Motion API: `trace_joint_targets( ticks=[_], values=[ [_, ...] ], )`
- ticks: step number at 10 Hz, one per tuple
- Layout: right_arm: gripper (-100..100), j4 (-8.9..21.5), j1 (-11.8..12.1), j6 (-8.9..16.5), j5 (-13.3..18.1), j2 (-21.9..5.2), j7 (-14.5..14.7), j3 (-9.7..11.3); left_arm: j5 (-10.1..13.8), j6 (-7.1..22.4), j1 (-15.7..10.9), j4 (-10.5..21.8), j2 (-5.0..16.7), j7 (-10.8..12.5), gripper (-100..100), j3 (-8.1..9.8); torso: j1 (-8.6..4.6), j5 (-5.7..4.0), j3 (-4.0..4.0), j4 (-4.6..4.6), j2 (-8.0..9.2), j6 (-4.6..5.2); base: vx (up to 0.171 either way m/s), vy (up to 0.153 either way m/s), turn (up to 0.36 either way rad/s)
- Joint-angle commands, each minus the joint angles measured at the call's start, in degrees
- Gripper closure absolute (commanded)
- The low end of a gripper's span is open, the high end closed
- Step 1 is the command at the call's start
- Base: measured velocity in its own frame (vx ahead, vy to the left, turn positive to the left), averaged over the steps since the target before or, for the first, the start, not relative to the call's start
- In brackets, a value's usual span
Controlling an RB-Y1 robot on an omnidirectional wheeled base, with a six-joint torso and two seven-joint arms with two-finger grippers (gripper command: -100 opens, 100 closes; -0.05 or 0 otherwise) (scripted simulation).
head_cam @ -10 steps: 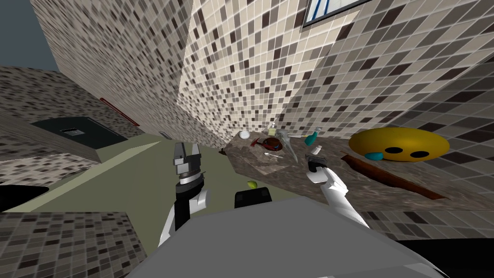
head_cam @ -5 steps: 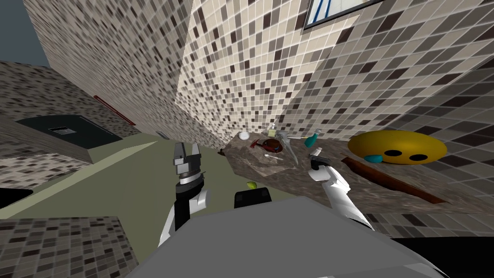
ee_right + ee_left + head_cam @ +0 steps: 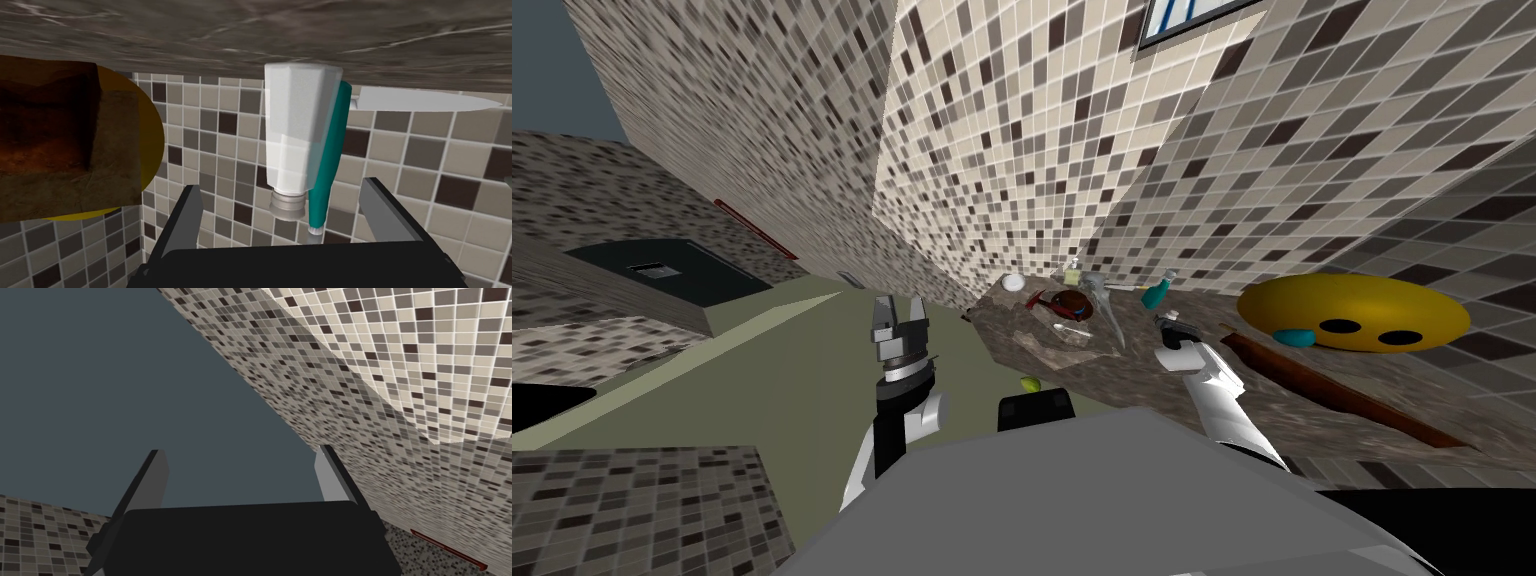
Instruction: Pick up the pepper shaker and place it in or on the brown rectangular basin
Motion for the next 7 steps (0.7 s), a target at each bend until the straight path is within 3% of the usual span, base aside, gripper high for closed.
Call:
trace_joint_targets(
  ticks=[1, 2, 3, 4, 7],
  values=[
    [0, 0.0, 0.0, 0.0, 0.0, 0.0, 0.0, 0.0, 0.0, 0.0, 0.0, 0.0, 0.0, 0.0, 0, 0.0, 0.0, 0.0, 0.0, 0.0, 0.0, 0.0, 0.0, 0.0, 0.0],
    [-100, 0.3, 0.2, -0.8, 0.6, 0.3, -0.3, -0.3, 0.0, 0.0, 0.0, 0.0, 0.0, 0.0, 0, 0.0, 0.12, 0.04, 0.05, 0.02, 0.07, 0.0, 0.005, -0.034, 0.079],
    [-100, 0.2, 0.1, -0.3, 0.2, 0.1, -0.1, -0.1, 0.0, 0.0, 0.0, 0.0, 0.0, 0.0, 0, 0.0, 0.06, 0.03, 0.05, 0.02, 0.08, -0.02, -0.01, -0.02, 0.03],
    [100, 0.2, 0.1, -0.4, 0.3, 0.1, -0.1, -0.1, 0.0, 0.0, 0.0, 0.0, 0.0, 0.0, 0, 0.0, 0.1, 0.03, 0.07, 0.03, 0.12, 0.01, 0.0, 0.0, 0.0],
    [100, 0.2, 0.1, -0.4, 0.3, 0.1, -0.1, -0.1, 0.0, 0.0, 0.0, 0.0, 0.0, 0.0, 0, 0.0, 0.18, 0.05, 0.07, 0.03, 0.1, 0.0, 0.0, 0.0, 0.0]
  ],
)
